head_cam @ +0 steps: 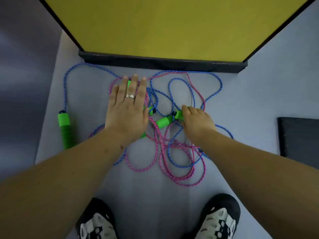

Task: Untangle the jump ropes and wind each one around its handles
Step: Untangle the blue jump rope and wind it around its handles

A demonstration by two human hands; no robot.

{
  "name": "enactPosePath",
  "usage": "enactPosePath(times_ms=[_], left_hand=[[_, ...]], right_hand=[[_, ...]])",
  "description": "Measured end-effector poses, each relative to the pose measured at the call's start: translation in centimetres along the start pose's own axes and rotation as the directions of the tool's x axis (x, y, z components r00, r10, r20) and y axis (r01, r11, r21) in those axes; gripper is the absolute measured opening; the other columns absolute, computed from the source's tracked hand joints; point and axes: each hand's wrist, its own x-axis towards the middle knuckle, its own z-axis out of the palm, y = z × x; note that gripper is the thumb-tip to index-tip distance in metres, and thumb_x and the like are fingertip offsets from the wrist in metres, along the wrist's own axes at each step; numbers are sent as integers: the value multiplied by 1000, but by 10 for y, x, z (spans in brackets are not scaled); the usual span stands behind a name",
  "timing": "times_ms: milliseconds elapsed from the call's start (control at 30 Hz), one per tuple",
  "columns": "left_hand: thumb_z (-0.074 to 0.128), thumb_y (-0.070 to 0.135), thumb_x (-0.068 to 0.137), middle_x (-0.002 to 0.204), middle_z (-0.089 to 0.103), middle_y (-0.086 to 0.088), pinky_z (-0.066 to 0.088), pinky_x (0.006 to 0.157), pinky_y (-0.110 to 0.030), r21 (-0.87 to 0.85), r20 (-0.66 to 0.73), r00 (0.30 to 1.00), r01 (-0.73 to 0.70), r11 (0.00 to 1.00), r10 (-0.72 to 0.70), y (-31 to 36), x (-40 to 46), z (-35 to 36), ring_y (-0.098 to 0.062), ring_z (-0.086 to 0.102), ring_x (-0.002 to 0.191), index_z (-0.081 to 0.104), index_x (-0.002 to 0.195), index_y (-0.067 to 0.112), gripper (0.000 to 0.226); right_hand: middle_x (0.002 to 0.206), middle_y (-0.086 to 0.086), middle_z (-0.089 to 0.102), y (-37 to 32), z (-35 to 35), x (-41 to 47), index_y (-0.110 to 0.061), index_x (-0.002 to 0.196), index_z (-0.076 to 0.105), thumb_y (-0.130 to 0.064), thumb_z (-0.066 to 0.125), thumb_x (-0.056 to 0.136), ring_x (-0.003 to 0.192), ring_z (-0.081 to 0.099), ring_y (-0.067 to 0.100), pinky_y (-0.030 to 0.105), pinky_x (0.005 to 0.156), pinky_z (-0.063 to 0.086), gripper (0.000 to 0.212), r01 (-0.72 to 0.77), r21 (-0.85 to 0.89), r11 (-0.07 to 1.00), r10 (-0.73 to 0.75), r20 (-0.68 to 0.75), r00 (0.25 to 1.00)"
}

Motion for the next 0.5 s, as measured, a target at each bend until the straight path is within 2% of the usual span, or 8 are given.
enactPosePath(times_ms=[100,167,233,300,367,433,500], left_hand=[[47,39,98,168,10,-15,12,124,-54,13,1,1000,9,1000,-9,0,1,5,-36,7,155,3,161,12,81],[46,40,98,168,9,-14,11,125,-53,31,6,1000,0,1000,0,1,-1,5,-35,7,155,3,161,12,82],[47,39,97,168,10,-14,10,125,-52,34,8,1000,-4,999,3,2,0,-1,-35,7,155,3,161,13,82],[48,38,96,168,11,-13,9,125,-51,35,-9,1000,-2,999,2,4,-1,-11,-35,9,155,3,161,13,83],[50,37,95,168,12,-13,9,124,-50,19,-20,1000,0,1000,1,8,-1,-28,-35,10,155,4,160,12,84],[51,36,93,168,12,-12,11,124,-49,6,-40,999,-17,1000,17,13,-2,-49,-33,10,155,5,160,12,85],[52,34,92,169,13,-10,13,125,-48,-12,-66,997,-40,999,39,16,-3,-74,-31,10,156,6,161,13,85]], right_hand=[[137,5,48,-1,3,8,-21,140,40,-11,64,84,122,47,30,42,101,41,61,-33,-52,998,35,31,999],[130,2,52,-4,0,7,-24,133,45,-13,66,83,120,46,29,42,102,39,56,-35,-74,997,36,12,999],[123,0,56,-6,-9,3,-26,124,46,-22,66,84,116,44,28,42,99,36,45,-23,-27,999,21,-92,996],[110,-3,59,-10,-29,-3,-27,110,45,-28,66,83,108,44,29,40,89,34,34,-15,41,999,24,-211,977],[101,-4,61,-18,-56,-11,-26,99,43,-25,66,80,102,44,29,39,81,32,30,18,147,989,26,-291,956],[97,-1,62,-28,-89,-19,-25,98,45,-17,64,77,100,45,30,40,77,40,30,72,315,947,41,-337,940],[97,1,62,-39,-123,-31,-30,103,45,-11,61,76,104,47,28,43,75,47,36,116,502,857,68,-333,940]])
